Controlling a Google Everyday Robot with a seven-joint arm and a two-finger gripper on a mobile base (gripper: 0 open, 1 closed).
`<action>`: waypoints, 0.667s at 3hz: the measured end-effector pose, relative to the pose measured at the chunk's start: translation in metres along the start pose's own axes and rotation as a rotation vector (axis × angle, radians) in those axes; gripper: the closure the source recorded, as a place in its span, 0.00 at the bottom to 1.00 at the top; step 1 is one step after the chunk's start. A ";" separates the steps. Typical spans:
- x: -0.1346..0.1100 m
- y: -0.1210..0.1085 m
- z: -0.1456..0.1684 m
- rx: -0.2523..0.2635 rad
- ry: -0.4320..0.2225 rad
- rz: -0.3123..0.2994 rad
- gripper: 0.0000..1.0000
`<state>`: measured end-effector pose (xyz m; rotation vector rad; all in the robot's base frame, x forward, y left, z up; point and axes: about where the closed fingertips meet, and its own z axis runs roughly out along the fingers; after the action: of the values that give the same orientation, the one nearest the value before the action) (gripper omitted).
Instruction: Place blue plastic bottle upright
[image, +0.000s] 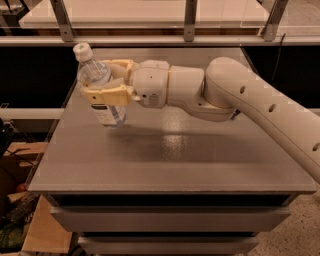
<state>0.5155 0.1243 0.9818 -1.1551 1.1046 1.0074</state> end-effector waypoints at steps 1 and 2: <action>0.010 -0.004 -0.003 0.001 -0.010 0.043 1.00; 0.019 -0.008 -0.004 0.000 -0.015 0.072 1.00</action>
Offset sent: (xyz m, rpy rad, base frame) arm 0.0191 -0.0107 -0.0280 0.0355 0.1053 0.0014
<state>0.5256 0.1201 0.9645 -1.1122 1.1409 1.0705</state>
